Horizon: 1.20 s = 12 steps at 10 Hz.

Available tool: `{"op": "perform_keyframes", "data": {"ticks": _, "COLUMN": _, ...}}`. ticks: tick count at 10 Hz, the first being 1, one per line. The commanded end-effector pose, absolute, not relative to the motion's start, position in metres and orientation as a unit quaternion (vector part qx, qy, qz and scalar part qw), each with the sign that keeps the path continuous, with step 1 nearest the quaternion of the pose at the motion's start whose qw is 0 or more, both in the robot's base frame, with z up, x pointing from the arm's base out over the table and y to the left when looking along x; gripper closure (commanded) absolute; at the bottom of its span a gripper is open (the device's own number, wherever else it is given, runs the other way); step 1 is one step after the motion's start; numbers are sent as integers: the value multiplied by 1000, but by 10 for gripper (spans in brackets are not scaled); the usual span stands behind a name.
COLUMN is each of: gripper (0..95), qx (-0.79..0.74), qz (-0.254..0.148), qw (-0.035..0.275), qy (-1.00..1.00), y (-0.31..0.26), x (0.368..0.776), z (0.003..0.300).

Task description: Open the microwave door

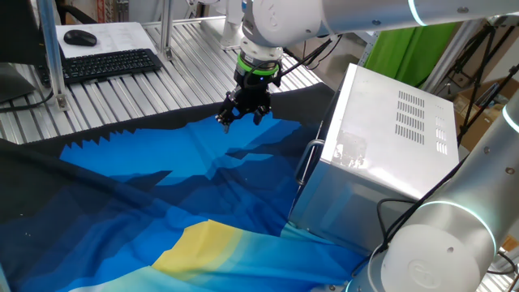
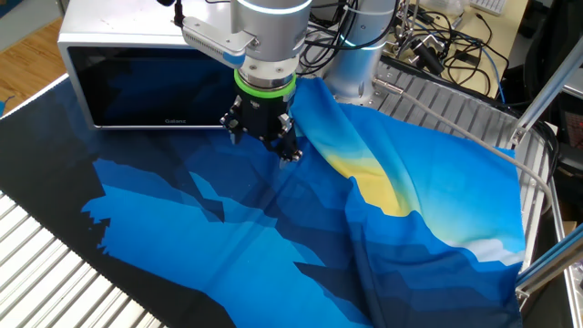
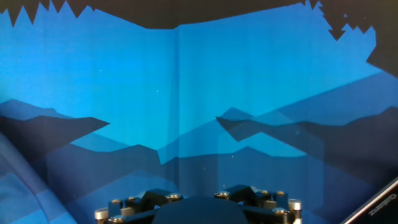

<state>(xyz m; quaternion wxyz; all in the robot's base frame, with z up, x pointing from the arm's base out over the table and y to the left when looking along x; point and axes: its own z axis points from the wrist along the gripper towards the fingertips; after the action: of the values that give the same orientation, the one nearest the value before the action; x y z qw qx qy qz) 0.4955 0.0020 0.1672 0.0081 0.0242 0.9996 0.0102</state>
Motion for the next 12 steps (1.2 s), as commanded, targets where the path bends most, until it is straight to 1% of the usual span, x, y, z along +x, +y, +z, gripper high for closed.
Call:
{"op": "perform_keyframes", "data": {"ticks": 1, "gripper": 950, "qx": 43, "qz": 20, "qw": 11, "qy": 999, "y": 4, "x": 491, "z": 167}}
{"op": "perform_keyframes", "data": {"ticks": 5, "gripper": 950, "qx": 46, "qz": 19, "qw": 12, "qy": 999, "y": 13, "x": 488, "z": 171}}
{"op": "perform_keyframes", "data": {"ticks": 8, "gripper": 950, "qx": 19, "qz": 15, "qw": 12, "qy": 1000, "y": 14, "x": 488, "z": 170}}
{"op": "perform_keyframes", "data": {"ticks": 10, "gripper": 950, "qx": -2, "qz": 6, "qw": 6, "qy": 1000, "y": 14, "x": 487, "z": 170}}
{"op": "perform_keyframes", "data": {"ticks": 12, "gripper": 950, "qx": -45, "qz": -10, "qw": -19, "qy": 999, "y": 14, "x": 488, "z": 170}}
